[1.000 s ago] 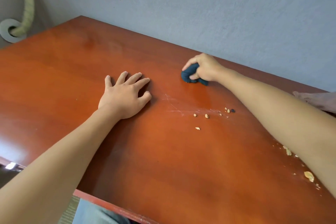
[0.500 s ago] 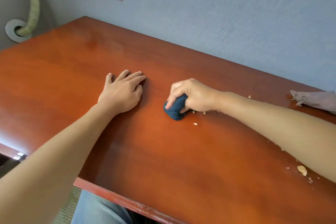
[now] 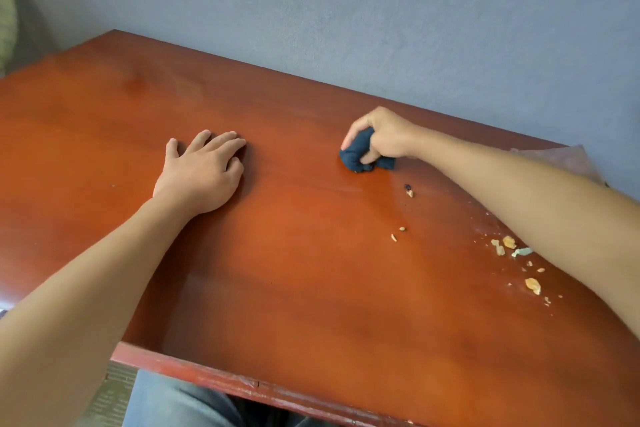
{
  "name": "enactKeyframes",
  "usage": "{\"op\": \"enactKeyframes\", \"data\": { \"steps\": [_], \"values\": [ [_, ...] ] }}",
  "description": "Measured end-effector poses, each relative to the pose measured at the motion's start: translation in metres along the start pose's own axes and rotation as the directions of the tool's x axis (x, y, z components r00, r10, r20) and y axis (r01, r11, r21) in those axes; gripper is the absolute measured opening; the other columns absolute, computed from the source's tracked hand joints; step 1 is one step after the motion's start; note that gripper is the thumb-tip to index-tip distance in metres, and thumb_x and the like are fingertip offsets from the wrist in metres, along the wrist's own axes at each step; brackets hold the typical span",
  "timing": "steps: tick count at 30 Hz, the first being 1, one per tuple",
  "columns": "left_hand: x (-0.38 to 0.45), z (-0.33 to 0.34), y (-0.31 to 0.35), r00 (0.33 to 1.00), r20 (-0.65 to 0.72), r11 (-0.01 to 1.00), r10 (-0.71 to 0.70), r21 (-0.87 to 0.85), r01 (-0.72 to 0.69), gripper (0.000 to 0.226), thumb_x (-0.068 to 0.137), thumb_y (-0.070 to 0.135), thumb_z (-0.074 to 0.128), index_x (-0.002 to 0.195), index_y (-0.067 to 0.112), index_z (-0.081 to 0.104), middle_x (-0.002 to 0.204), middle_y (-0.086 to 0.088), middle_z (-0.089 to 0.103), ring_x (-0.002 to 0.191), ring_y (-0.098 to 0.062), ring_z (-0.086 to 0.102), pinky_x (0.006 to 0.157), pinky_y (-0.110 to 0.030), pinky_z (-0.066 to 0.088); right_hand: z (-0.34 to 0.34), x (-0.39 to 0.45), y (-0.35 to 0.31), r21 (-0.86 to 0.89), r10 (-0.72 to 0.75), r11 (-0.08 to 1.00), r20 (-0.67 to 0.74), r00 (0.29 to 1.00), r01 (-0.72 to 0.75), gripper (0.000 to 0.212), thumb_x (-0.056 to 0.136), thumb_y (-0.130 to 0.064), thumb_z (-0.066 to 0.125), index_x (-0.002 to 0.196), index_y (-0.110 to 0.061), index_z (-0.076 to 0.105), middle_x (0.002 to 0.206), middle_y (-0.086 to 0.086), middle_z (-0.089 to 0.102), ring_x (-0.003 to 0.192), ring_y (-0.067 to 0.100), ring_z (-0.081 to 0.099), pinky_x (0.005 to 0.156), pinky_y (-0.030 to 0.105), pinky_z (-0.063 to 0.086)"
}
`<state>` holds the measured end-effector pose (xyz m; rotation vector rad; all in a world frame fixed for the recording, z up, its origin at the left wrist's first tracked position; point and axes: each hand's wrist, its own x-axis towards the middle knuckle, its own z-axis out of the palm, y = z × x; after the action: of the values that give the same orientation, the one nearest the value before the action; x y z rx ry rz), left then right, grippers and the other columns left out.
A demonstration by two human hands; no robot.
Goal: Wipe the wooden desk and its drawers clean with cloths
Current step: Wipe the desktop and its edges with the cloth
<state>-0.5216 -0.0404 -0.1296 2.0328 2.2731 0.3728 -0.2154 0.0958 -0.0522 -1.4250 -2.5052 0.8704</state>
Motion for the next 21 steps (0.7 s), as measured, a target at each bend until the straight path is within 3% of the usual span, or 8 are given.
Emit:
{"op": "enactKeyframes", "data": {
  "steps": [3, 7, 10, 12, 16, 18, 20, 21],
  "values": [
    [0.000, -0.003, 0.000, 1.000, -0.004, 1.000, -0.008, -0.015, 0.008, 0.051, 0.106, 0.038, 0.027, 0.156, 0.039, 0.037, 0.168, 0.018, 0.027, 0.156, -0.015, 0.016, 0.122, -0.060, 0.007, 0.015, 0.035, -0.026, -0.049, -0.016, 0.999, -0.078, 0.997, 0.012, 0.048, 0.070, 0.017, 0.075, 0.100, -0.019, 0.081, 0.093, -0.008, 0.071, 0.097, 0.016, 0.065, 0.081, 0.025, 0.047],
    [0.001, -0.002, 0.001, 1.000, -0.006, 0.999, -0.018, -0.031, 0.018, 0.050, 0.105, 0.038, 0.030, 0.154, 0.041, 0.039, 0.167, 0.020, 0.029, 0.157, -0.015, 0.017, 0.123, -0.059, 0.007, 0.042, 0.052, -0.064, -0.080, -0.132, 0.989, -0.083, 0.988, 0.126, 0.050, 0.068, 0.012, 0.078, 0.101, -0.026, 0.081, 0.103, -0.008, 0.070, 0.107, 0.013, 0.062, 0.080, 0.016, 0.039],
    [0.001, -0.001, -0.001, 1.000, -0.010, 0.999, -0.021, -0.042, 0.021, 0.050, 0.105, 0.038, 0.031, 0.154, 0.042, 0.041, 0.166, 0.020, 0.030, 0.157, -0.015, 0.019, 0.123, -0.059, 0.008, 0.065, 0.032, -0.083, -0.070, -0.259, 0.963, 0.026, 0.966, 0.260, 0.051, 0.067, 0.013, 0.076, 0.099, -0.026, 0.081, 0.100, -0.014, 0.065, 0.102, 0.008, 0.059, 0.080, 0.016, 0.042],
    [0.001, -0.001, -0.003, 1.000, -0.014, 0.999, -0.023, -0.046, 0.022, 0.050, 0.105, 0.039, 0.032, 0.154, 0.042, 0.041, 0.166, 0.021, 0.030, 0.157, -0.014, 0.019, 0.124, -0.058, 0.009, 0.073, 0.008, -0.080, -0.010, -0.336, 0.941, 0.108, 0.936, 0.339, 0.052, 0.066, 0.017, 0.073, 0.095, -0.026, 0.081, 0.104, -0.009, 0.069, 0.103, 0.011, 0.063, 0.086, 0.020, 0.049],
    [-0.001, 0.000, -0.005, 1.000, 0.002, 0.998, -0.010, -0.055, 0.010, 0.050, 0.106, 0.040, 0.030, 0.155, 0.042, 0.039, 0.167, 0.022, 0.028, 0.158, -0.013, 0.016, 0.126, -0.057, 0.006, 0.048, -0.032, -0.038, 0.049, -0.281, 0.960, 0.166, 0.945, 0.277, 0.066, 0.064, 0.024, 0.067, 0.084, -0.037, 0.081, 0.108, -0.005, 0.072, 0.105, 0.015, 0.067, 0.092, 0.035, 0.057],
    [0.000, -0.001, -0.004, 1.000, 0.008, 0.998, -0.013, -0.055, 0.013, 0.050, 0.107, 0.040, 0.030, 0.156, 0.042, 0.038, 0.167, 0.022, 0.027, 0.158, -0.013, 0.014, 0.126, -0.056, 0.005, 0.027, -0.050, -0.009, -0.002, -0.197, 0.980, 0.134, 0.971, 0.199, 0.064, 0.064, 0.020, 0.071, 0.085, -0.040, 0.081, 0.105, -0.014, 0.071, 0.101, 0.019, 0.069, 0.082, 0.041, 0.061],
    [0.001, -0.001, -0.004, 1.000, 0.008, 0.998, -0.015, -0.057, 0.015, 0.050, 0.107, 0.040, 0.030, 0.156, 0.042, 0.038, 0.167, 0.022, 0.027, 0.158, -0.013, 0.014, 0.126, -0.057, 0.004, 0.014, -0.067, 0.014, -0.010, -0.101, 0.995, 0.080, 0.992, 0.102, 0.061, 0.069, 0.021, 0.070, 0.083, -0.037, 0.081, 0.105, -0.014, 0.070, 0.098, 0.025, 0.069, 0.059, 0.031, 0.060],
    [0.001, 0.000, -0.004, 1.000, 0.007, 0.998, -0.015, -0.054, 0.015, 0.050, 0.107, 0.040, 0.030, 0.156, 0.041, 0.038, 0.167, 0.021, 0.027, 0.158, -0.014, 0.015, 0.126, -0.058, 0.005, 0.012, -0.074, 0.019, -0.008, -0.083, 0.996, 0.048, 0.995, 0.083, 0.060, 0.070, 0.023, 0.068, 0.082, -0.035, 0.081, 0.106, -0.011, 0.070, 0.099, 0.026, 0.069, 0.058, 0.030, 0.059]
  ]
}}
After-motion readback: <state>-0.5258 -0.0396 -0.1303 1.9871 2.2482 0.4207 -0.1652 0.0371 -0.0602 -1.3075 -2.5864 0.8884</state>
